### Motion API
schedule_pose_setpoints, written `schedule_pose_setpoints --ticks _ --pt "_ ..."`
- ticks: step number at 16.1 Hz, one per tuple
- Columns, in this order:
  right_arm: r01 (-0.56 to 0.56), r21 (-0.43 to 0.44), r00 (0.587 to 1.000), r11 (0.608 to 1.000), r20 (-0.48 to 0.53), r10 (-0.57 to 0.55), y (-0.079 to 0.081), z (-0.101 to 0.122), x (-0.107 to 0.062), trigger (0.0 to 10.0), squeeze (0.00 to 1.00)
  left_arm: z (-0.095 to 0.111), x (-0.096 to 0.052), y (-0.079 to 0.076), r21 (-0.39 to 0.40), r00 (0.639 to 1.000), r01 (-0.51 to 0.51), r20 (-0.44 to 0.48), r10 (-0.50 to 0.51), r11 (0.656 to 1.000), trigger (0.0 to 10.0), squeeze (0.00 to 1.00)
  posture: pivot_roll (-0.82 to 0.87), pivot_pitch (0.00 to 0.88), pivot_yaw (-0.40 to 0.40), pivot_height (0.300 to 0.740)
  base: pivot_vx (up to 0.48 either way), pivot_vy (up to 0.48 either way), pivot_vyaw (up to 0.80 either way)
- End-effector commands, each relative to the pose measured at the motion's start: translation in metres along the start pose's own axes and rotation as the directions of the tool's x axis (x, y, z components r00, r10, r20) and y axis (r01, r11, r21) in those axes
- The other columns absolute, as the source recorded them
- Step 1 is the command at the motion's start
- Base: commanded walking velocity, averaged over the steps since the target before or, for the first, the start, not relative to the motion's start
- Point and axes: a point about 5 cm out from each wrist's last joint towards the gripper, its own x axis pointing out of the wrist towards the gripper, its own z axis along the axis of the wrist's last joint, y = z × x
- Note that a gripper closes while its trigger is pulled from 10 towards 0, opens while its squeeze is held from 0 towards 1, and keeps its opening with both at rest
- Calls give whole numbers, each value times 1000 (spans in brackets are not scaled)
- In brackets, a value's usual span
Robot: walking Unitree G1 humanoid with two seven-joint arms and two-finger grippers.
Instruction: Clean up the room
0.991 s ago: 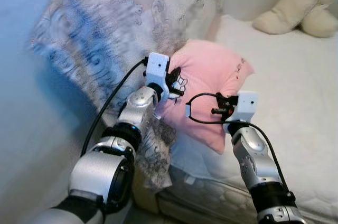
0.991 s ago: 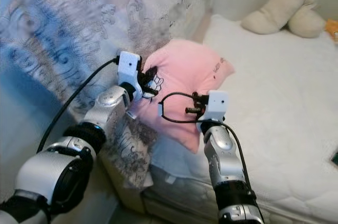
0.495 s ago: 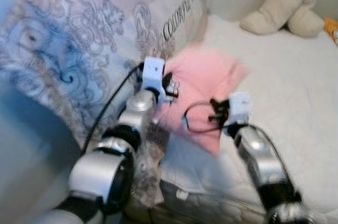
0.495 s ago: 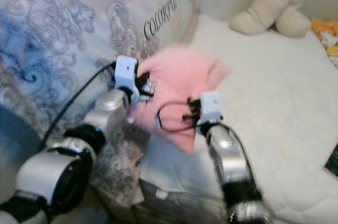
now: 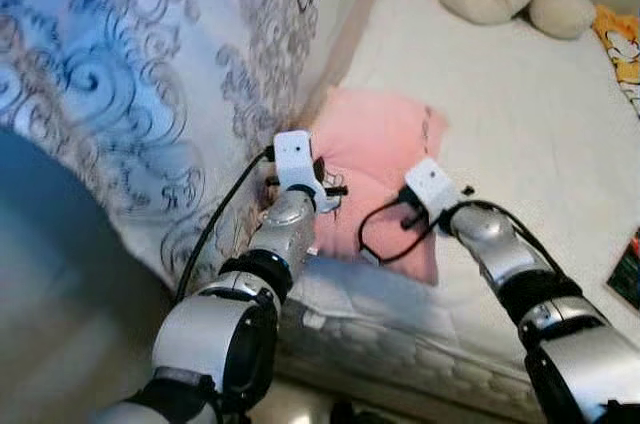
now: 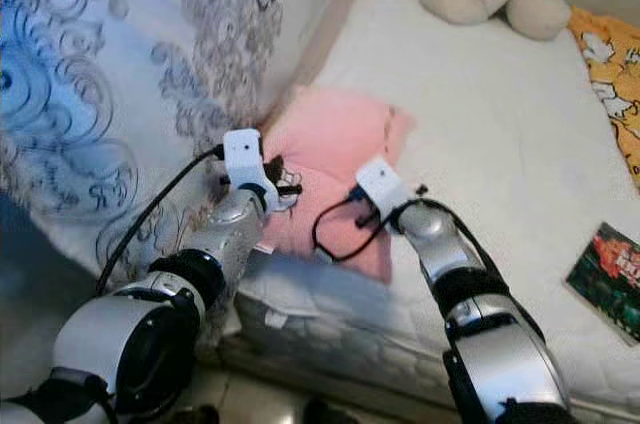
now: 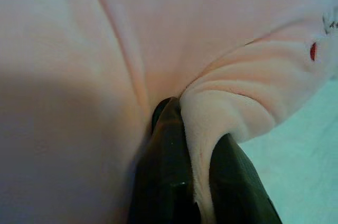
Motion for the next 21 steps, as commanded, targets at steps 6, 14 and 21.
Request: schedule_pose_setpoints --ticks 6,14,21 --pt "225 -76 974 971 56 -221 -34 16 -3 10000 0 65 7 -2 59 972 10 235 -24 998 10000 0 -29 279 -138 740 0 0 0" --pt "147 91 987 985 -82 -139 -10 -16 -1 10000 0 26 4 9 15 996 8 85 -9 1000 10000 0 -24 290 -138 740 0 0 0" --pt "148 325 988 934 -82 -128 -8 -15 0 10000 1000 38 6 5 105 990 43 126 -56 994 10000 1000 -8 251 -131 740 0 0 0"
